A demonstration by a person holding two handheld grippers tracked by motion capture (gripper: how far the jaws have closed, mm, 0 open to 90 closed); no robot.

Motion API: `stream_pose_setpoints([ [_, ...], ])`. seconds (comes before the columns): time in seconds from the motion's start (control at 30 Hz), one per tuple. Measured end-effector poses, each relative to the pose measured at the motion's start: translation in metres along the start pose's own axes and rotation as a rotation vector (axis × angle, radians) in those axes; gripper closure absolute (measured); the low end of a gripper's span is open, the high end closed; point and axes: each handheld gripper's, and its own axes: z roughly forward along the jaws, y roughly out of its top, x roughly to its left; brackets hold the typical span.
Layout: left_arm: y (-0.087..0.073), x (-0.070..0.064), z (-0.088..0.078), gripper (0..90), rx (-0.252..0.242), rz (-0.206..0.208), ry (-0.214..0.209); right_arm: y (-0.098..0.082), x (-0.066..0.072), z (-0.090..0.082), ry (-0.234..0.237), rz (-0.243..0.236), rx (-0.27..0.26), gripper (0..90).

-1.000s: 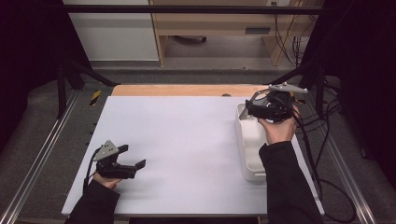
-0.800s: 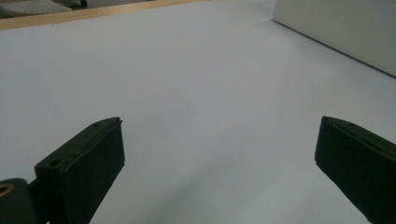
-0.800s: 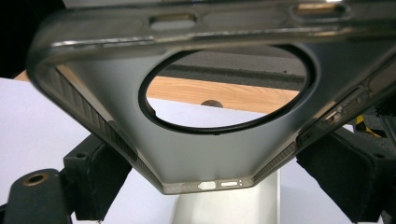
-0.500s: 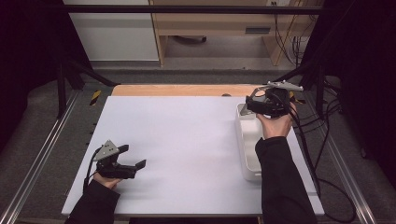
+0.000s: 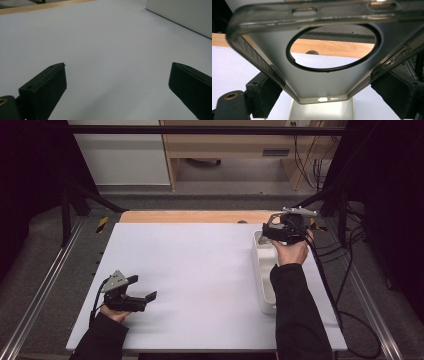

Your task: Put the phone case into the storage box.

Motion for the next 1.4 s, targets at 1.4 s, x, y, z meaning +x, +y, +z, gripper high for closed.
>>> stream_pose_setpoints([
  [1.4,-0.001,0.0,0.003,1.0,0.018,0.013,-0.009,-0.018,0.003,0.058,-0.068,0.031,0.161,11.9],
])
